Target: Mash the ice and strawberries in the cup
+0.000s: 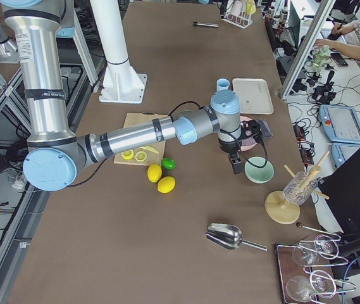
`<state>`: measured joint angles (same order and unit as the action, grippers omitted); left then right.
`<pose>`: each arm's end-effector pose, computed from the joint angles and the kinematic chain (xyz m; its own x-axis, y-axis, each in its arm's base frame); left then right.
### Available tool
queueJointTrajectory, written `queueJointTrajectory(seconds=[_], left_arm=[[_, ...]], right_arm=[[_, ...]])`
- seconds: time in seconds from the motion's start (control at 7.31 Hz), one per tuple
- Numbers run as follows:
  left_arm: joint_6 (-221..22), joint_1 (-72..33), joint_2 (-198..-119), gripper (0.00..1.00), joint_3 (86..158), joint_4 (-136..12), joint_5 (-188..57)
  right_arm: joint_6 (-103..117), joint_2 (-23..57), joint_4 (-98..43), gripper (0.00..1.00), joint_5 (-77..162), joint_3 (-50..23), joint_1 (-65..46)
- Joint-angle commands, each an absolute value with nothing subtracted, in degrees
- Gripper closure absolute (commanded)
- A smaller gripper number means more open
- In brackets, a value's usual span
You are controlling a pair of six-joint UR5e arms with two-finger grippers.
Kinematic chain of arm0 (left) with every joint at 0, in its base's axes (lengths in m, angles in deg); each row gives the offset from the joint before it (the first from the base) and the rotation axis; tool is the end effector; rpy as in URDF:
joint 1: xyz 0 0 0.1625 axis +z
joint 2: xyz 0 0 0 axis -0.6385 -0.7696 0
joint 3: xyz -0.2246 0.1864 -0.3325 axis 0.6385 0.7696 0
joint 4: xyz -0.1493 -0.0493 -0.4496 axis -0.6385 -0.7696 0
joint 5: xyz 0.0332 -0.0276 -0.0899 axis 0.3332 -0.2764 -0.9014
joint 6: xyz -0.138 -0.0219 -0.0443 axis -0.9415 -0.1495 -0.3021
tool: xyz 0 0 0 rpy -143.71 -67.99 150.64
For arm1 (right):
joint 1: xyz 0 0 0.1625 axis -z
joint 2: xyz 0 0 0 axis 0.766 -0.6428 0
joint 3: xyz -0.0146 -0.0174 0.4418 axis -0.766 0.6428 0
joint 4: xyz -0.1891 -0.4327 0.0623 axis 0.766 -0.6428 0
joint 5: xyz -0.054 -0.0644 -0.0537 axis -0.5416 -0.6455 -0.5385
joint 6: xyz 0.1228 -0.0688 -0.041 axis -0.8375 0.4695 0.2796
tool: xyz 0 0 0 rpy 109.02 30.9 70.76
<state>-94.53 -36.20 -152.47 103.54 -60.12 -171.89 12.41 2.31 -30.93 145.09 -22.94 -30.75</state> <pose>0.1272 -0.6853 0.6939 0.7448 0.2356 -0.6243 -0.1001 0.9645 0.2445 -0.0525 -0.6192 0.5272 0.7723 -0.2138 0.5982 -0.0061 0.9392 0.3434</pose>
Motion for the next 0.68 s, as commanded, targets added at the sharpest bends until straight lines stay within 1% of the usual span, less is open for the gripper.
queueJointTrajectory(seconds=[0.0,0.27,0.55], left_arm=[[-94.76,-35.82,-148.94,0.02,100.21,-65.04,-171.7],[-94.93,-35.64,-148.3,0.03,95.29,-70.78,-171.7],[-95.11,-35.03,-148.48,0.12,95.1,-70.62,-172.32]], right_arm=[[12.48,1.81,-30.92,0.0,144.45,-24.73,-30.86],[12.48,1.9,-30.83,0.0,142.43,-25.44,-30.86],[12.56,0.59,-30.91,0.0,142.43,-27.8,-30.95]])
